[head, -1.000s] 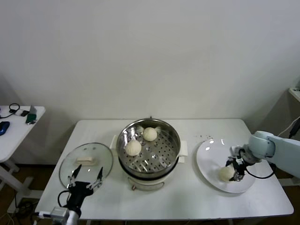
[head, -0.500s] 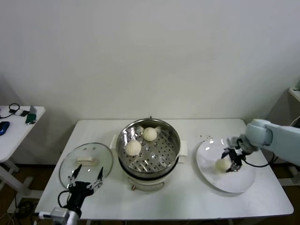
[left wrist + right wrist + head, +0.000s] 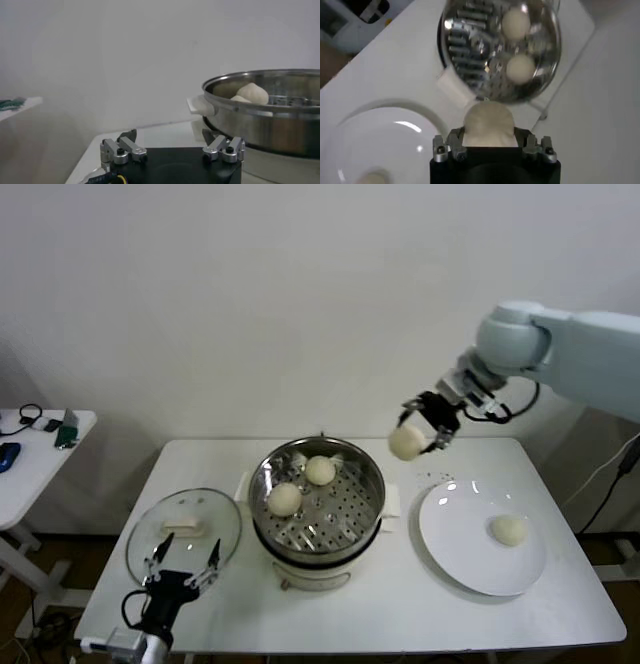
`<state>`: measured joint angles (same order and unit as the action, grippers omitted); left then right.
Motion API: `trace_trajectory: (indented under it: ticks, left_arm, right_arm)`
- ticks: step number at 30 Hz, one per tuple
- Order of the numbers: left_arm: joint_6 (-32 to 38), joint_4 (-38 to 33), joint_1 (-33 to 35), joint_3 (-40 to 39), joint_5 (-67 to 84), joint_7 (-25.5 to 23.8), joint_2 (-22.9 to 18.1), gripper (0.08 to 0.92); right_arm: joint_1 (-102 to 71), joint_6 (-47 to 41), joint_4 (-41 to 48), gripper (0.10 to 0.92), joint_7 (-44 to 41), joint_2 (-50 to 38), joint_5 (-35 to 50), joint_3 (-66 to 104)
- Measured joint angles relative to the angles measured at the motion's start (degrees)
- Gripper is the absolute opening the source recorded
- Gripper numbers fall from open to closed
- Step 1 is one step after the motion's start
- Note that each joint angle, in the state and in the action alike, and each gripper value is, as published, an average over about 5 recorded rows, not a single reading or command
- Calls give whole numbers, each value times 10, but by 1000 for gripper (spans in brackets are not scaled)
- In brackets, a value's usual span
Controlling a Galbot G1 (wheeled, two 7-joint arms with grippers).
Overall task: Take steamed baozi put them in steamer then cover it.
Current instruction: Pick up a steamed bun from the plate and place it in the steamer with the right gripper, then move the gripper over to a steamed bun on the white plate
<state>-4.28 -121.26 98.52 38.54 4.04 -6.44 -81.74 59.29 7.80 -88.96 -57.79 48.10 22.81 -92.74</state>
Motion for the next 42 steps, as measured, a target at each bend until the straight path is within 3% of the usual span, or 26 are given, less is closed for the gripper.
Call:
trace_trajectory:
  ticks: [14,26,32,42]
  left_arm:
    - [1,-19,11,17,5,-1,-2,823]
    - [5,-22,20,32,7,0,-6,823]
    - [3,-23,18,34,6,-1,-8,823]
    - [1,-16,11,31,3,-1,-9,823]
  right_arm:
    - [-41,53,-87,679,33,138,-79,8]
    - [-150,70,-35,687,58,208,-167,23]
    - [-179,82,-5,804,63,223,-186,33]
    - [-173,97,26,823,46,211,-170,49]
